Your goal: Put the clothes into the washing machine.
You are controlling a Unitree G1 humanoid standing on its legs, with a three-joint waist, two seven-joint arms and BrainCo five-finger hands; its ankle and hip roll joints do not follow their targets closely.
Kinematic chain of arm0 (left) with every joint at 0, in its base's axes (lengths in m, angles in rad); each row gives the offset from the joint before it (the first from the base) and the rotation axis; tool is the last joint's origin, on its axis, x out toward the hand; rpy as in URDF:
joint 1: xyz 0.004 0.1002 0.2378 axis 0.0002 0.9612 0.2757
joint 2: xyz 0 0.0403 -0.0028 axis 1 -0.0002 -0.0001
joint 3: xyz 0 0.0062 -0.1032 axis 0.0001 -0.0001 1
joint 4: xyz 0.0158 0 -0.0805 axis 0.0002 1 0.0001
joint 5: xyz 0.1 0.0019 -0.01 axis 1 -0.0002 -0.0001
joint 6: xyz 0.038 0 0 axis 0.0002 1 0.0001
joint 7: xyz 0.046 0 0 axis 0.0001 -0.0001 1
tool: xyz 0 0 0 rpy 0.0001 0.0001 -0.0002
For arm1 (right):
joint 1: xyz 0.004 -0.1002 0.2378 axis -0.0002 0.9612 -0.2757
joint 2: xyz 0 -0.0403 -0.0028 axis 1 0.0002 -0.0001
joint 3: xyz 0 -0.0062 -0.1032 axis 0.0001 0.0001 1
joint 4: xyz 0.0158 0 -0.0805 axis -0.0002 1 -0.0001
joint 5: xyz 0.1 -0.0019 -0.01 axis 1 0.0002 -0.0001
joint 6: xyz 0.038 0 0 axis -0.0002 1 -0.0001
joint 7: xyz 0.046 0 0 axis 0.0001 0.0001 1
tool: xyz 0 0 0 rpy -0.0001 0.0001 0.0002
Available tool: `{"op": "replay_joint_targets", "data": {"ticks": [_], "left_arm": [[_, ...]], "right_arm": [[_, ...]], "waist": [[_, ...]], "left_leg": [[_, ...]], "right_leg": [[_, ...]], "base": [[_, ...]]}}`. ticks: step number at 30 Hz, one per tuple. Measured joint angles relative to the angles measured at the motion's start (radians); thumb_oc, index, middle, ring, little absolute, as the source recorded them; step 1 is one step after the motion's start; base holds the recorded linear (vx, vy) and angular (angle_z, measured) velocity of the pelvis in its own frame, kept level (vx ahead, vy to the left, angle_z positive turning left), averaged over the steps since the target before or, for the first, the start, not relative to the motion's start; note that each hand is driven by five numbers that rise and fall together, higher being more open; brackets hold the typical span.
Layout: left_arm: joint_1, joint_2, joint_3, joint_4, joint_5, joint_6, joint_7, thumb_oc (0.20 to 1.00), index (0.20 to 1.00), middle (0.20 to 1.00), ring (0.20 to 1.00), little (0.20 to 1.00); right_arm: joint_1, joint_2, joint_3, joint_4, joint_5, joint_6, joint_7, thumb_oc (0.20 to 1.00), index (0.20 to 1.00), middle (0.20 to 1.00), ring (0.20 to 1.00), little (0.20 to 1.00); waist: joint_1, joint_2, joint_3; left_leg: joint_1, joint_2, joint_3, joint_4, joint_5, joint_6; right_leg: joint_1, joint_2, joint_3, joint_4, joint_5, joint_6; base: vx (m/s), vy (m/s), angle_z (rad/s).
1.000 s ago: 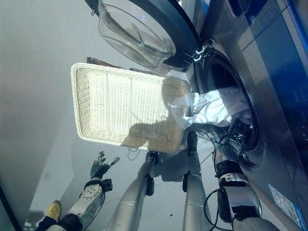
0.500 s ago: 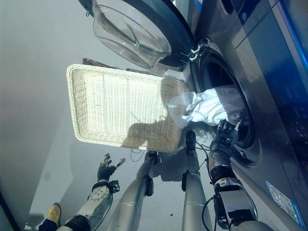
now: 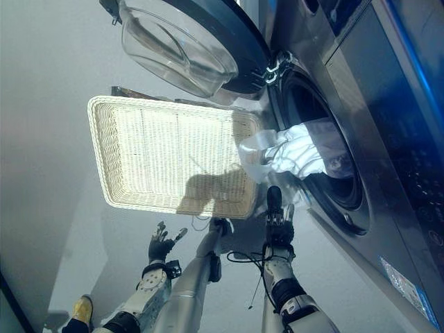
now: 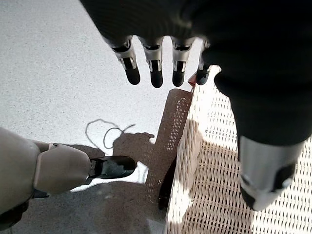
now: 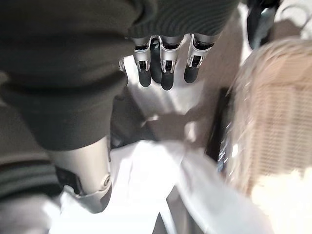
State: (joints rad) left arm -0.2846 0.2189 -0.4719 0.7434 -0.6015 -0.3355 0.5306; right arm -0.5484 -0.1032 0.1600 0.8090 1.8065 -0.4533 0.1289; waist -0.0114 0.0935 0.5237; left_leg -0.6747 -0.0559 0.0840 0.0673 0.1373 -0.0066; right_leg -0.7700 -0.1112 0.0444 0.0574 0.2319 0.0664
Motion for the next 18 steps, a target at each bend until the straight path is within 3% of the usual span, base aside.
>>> {"op": "replay_joint_targets", "data": {"ticks": [7, 13, 18], "left_arm": [[0.001, 0.021, 0.005, 0.020, 0.000, 0.004, -0.023, 1.000, 1.000, 1.000, 1.000, 1.000], [0.001, 0.026, 0.021, 0.027, 0.000, -0.002, -0.031, 1.000, 1.000, 1.000, 1.000, 1.000], [0.000, 0.019, 0.020, 0.034, 0.000, -0.004, -0.030, 1.000, 1.000, 1.000, 1.000, 1.000]], "right_arm": [[-0.153, -0.128, -0.051, -0.053, -0.183, 0.019, -0.090, 1.000, 1.000, 1.000, 1.000, 1.000], [-0.127, -0.119, -0.075, 0.069, -0.245, 0.087, -0.210, 1.000, 1.000, 1.000, 1.000, 1.000], [-0.118, -0.103, -0.075, 0.180, -0.260, 0.136, -0.209, 1.000, 1.000, 1.000, 1.000, 1.000]], "waist": [[0.002, 0.000, 0.000], [0.001, 0.000, 0.000], [0.002, 0.000, 0.000]], "left_leg": [[-0.002, 0.004, -0.009, 0.013, 0.001, -0.002], [-0.018, 0.005, -0.015, 0.014, 0.000, -0.004], [-0.043, 0.004, -0.018, 0.015, 0.000, -0.004]], "right_leg": [[0.002, 0.002, -0.008, 0.011, -0.002, -0.003], [-0.009, 0.002, -0.015, 0.009, -0.004, -0.005], [-0.034, 0.003, -0.016, 0.009, -0.004, -0.006]], "base": [[0.00, -0.073, 0.03], [0.00, -0.005, 0.01], [0.00, 0.000, 0.00]]}}
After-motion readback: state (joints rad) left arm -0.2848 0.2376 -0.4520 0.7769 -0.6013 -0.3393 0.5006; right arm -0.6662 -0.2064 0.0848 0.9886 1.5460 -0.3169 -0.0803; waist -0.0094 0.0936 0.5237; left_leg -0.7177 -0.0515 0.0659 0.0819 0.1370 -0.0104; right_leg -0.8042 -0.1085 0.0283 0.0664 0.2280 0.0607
